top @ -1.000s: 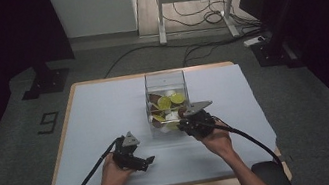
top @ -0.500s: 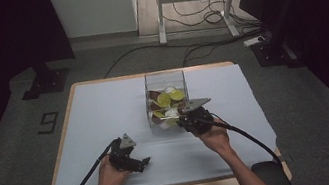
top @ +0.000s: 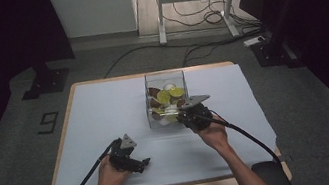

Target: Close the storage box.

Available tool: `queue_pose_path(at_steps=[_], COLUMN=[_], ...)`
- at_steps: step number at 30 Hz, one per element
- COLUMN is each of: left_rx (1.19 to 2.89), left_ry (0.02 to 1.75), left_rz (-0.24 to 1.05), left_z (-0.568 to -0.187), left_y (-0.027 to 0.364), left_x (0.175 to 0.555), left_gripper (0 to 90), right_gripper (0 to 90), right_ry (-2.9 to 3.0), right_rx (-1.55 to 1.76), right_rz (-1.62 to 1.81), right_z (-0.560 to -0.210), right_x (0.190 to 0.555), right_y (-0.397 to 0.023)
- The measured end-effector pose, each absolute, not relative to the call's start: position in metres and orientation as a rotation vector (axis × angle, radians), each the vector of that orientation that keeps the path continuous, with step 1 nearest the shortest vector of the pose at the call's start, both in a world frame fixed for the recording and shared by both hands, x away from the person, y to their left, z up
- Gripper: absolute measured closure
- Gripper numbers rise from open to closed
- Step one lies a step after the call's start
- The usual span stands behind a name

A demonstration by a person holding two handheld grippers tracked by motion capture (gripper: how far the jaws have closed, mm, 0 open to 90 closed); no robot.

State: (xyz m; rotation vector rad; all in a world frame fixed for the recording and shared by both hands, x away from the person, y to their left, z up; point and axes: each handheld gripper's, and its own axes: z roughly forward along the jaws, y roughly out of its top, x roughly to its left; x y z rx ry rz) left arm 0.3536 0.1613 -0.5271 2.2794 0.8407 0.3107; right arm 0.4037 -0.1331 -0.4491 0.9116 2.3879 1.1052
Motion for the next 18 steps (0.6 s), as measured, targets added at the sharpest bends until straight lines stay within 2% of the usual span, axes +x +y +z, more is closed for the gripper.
queue_pose_path(at_steps=[18], left_rx=[2.290], left_ry=[0.841], left_rz=[0.300], left_z=[-0.5274], left_y=[0.1612], left_x=[0.3547], left_gripper=[0.0], right_gripper=[79.9], right_ry=[2.377], right_rx=[0.928], right_rz=[1.098], right_z=[-0.4509], right_x=[0.4138], right_y=[-0.1304])
